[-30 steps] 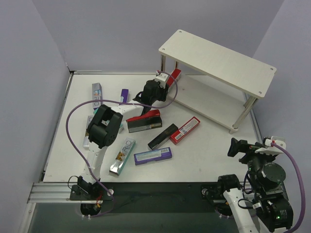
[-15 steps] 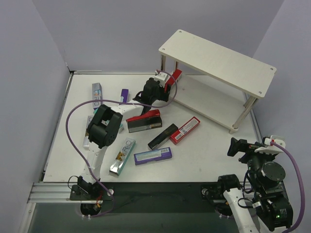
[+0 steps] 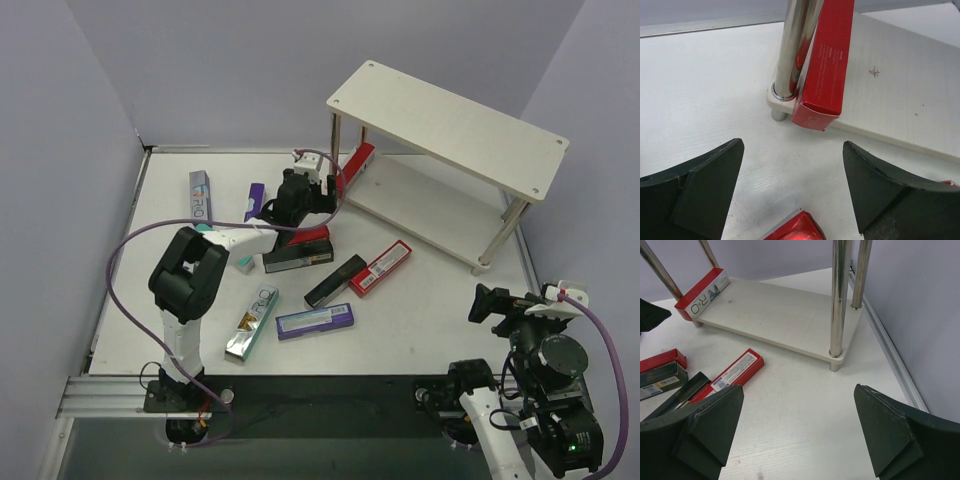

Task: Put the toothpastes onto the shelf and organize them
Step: Place the toothpaste on the shelf.

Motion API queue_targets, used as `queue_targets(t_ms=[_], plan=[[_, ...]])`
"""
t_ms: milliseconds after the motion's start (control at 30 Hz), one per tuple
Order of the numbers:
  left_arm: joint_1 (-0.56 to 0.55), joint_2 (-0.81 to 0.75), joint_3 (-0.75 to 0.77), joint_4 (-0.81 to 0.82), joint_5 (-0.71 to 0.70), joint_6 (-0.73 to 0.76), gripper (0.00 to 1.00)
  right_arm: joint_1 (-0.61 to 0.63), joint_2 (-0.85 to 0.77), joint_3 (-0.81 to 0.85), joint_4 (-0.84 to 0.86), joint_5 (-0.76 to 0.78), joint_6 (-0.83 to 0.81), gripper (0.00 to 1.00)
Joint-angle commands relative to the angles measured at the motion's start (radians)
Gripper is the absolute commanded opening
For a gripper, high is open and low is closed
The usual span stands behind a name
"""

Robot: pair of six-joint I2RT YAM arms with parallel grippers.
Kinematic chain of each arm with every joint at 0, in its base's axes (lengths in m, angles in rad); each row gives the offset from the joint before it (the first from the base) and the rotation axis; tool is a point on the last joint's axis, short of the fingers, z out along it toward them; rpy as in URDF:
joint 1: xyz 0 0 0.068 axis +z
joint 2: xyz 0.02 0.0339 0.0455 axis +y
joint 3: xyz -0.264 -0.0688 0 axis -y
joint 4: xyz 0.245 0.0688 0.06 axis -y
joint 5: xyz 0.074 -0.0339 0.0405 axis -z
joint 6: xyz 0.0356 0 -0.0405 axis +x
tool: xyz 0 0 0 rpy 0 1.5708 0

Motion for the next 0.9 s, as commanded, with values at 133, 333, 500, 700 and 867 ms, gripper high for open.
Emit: queue_targets(t_ms=[133, 333, 500, 700, 867], plan=[[0.002, -0.046, 0.009, 0.002, -0.118, -0.065, 0.91, 0.01, 0.002, 0.003, 0.02, 0.033, -0.003, 1.0], [0.003, 0.04, 0.129, -0.064, -0.143, -0.068, 0.91, 0.01, 0.019, 0.006, 0.02, 0.031, -0.022, 1.0], [0.005, 0.088, 0.201, -0.093, -0.133, -0.068, 0.91, 0.009, 0.02, 0.006, 0.02, 0.04, -0.029, 1.0], [0.009, 0.126, 0.251, -0.116, -0.135, -0.07, 0.9, 0.01, 0.017, 0.006, 0.02, 0.049, -0.034, 1.0], [0.009, 0.077, 0.206, -0.108, -0.143, -0.088, 0.91, 0.009, 0.016, 0.008, 0.02, 0.053, -0.034, 1.0]])
